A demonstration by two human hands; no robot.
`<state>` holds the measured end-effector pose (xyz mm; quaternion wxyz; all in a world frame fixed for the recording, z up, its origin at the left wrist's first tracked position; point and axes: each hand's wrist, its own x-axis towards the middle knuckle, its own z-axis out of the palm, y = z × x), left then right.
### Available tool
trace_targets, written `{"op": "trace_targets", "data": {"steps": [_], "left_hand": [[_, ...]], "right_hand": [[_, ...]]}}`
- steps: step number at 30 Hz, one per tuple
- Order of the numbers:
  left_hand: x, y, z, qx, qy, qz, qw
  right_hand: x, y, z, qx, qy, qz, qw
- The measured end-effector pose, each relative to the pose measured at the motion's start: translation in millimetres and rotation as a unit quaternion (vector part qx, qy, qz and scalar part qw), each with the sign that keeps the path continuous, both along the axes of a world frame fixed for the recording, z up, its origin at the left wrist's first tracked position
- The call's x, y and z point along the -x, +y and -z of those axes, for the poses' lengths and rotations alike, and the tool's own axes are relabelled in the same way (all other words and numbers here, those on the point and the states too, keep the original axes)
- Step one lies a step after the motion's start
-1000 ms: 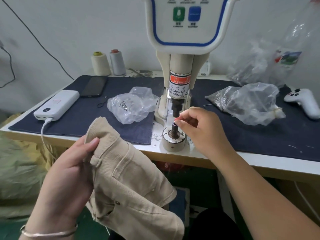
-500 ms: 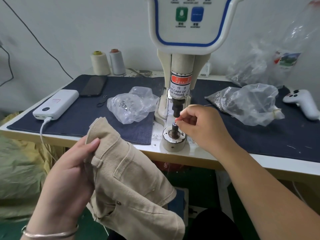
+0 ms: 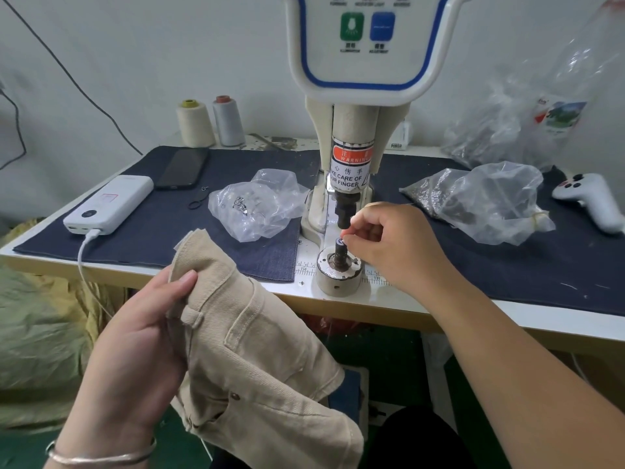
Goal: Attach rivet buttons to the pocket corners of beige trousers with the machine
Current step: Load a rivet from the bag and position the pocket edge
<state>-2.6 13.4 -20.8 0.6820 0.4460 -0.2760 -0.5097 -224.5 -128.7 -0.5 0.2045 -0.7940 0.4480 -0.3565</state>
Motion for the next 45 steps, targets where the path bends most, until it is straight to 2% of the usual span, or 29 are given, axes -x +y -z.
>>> {"op": "trace_targets", "data": {"steps": [5,11,19,22,27,30,32,35,36,40,42,43,45], "left_hand": [[-0.1,0.2,-0.3,-0.004,0.004,0.001,1.000],[-0.4,0.5,0.1,-0.006,0.008,0.007,1.000],[-1.6,5.9,-3.2,-0.018,-0.022,0.015,0.999],[-4.5,10.5,-8.1,-0.018,-0.044,0.025,0.999],[-6.1,25.0,-25.2,-0.015,-0.089,0.103,0.991],[-1.6,35.8,-38.0,-0.031,-0.115,0.218,0.969],[5.7,40.6,-46.4,-0.032,-0.137,0.298,0.944],[17.9,41.5,-57.1,-0.008,-0.171,0.356,0.919],[21.2,41.3,-60.3,-0.002,-0.186,0.368,0.911],[31.2,38.7,-69.8,-0.005,-0.260,0.360,0.896],[34.4,35.4,-72.7,-0.008,-0.311,0.343,0.886],[35.0,33.2,-73.7,-0.010,-0.351,0.347,0.870],[36.6,28.8,-75.9,-0.022,-0.445,0.396,0.803]], "right_hand": [[-1.2,0.5,-1.1,0.013,-0.009,0.010,1.000],[3.2,1.3,-1.4,-0.017,-0.033,0.008,0.999],[28.4,45.2,11.4,-0.009,-0.233,0.089,0.968],[24.2,78.2,18.7,0.004,-0.247,0.054,0.967],[3.4,118.1,7.5,0.022,-0.200,-0.066,0.977],[-6.5,128.5,-11.5,0.025,-0.115,-0.156,0.981],[-13.8,130.3,-26.6,-0.022,-0.090,-0.196,0.976],[-8.8,135.3,-32.6,-0.011,0.014,-0.225,0.974],[-3.6,137.4,-33.0,-0.029,0.042,-0.230,0.972],[24.5,133.2,-35.5,-0.199,0.080,-0.248,0.945],[40.5,126.8,-36.5,-0.259,0.067,-0.239,0.934],[48.0,125.7,-37.7,-0.292,0.038,-0.236,0.926],[60.6,125.0,-40.3,-0.361,-0.034,-0.246,0.899]]}}
